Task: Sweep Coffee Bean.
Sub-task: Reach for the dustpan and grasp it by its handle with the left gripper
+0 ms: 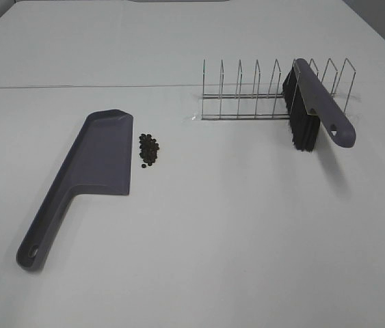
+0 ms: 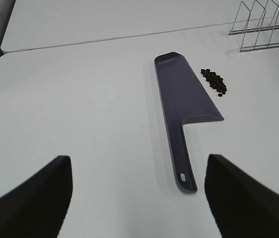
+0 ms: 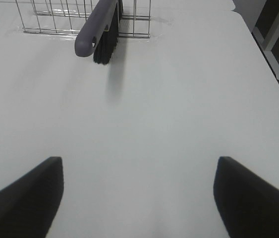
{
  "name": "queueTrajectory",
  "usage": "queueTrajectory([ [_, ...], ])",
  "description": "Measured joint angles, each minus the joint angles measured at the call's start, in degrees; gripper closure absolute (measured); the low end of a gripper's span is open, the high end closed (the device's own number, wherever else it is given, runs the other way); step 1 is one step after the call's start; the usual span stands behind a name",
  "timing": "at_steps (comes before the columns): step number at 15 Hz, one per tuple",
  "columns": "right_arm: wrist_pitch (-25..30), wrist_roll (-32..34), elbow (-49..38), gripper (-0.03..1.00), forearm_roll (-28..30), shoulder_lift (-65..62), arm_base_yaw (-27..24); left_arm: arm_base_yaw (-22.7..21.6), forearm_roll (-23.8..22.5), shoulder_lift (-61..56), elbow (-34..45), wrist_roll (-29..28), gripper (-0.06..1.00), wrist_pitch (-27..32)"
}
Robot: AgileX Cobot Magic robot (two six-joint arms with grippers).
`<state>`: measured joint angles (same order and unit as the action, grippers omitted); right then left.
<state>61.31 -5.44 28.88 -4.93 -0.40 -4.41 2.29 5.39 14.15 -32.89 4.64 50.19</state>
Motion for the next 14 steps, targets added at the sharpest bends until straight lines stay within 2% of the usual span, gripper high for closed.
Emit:
queueTrajectory([
  [2, 0.0, 0.0, 0.0, 0.18, 0.0, 0.0, 0.0, 0.0, 0.0, 8.9, -1.9, -0.4, 0.23, -4.7],
  [5, 0.0, 0.0, 0.0, 0.18, 0.0, 0.0, 0.0, 0.0, 0.2, 23.0, -6.0, -0.6, 0.23, -7.7],
  [9, 0.0, 0.0, 0.0, 0.18, 0.0, 0.0, 0.0, 0.0, 0.8, 43.7, -14.4, -0.6, 0.23, -8.1],
  [10, 0.0, 0.0, 0.0, 0.18, 0.0, 0.0, 0.0, 0.0, 1.1, 53.4, -19.2, -0.6, 0.23, -8.3],
  [14, 0.0, 0.0, 0.0, 0.18, 0.0, 0.0, 0.0, 1.8, 2.7, 64.9, -25.2, -0.8, 0.23, -8.7],
])
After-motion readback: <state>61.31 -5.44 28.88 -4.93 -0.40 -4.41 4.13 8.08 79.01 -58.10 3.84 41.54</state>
